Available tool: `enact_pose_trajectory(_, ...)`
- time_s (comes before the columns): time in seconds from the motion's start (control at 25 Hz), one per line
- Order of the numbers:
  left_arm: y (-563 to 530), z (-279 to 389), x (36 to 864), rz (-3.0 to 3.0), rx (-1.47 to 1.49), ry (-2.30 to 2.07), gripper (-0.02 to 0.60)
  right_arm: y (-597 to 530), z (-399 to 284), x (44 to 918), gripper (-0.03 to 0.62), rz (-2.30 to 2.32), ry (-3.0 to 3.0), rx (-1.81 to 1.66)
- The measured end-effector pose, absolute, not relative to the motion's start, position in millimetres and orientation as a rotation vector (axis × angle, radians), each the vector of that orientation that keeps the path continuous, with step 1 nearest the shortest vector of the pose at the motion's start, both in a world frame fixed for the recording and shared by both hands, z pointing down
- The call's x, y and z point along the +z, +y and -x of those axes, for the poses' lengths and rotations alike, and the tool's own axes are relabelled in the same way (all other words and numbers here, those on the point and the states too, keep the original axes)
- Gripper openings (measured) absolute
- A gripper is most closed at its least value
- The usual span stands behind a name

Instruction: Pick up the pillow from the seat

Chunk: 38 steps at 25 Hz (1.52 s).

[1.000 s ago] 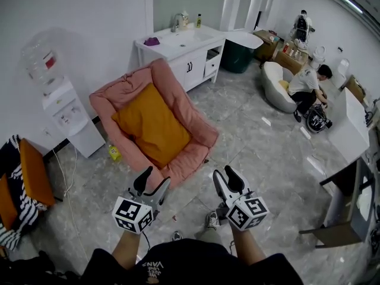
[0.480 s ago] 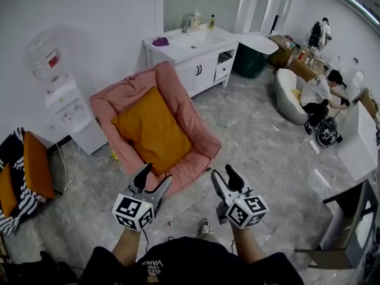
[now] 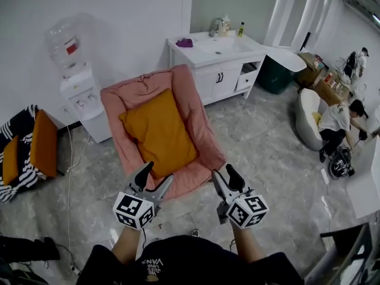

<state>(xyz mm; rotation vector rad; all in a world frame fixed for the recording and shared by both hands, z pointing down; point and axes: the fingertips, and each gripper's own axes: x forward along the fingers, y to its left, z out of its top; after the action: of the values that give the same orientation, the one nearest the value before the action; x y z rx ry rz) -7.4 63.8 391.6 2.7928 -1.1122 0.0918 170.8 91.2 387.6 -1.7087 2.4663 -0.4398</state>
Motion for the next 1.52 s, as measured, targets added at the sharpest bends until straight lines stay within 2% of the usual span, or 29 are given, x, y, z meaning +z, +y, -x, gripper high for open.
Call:
enact_pose_trajectory(0.52, 48, -15, 408, -2.676, 0.130, -1.300, 0.293, 56, -203, 408, 0.219, 1.560, 2.548, -0.521)
enact_pose_trajectory(1.04, -45, -22, 392, -2.734, 0.077, -1.207, 0.293, -12, -202, 396, 0.219, 1.657, 2.495, -0.499)
enact_pose_trajectory(1.52, -116, 36, 405, -2.715, 0.109, -1.185, 0.293, -88, -159, 399, 0.219, 1.698, 2.436, -0.500)
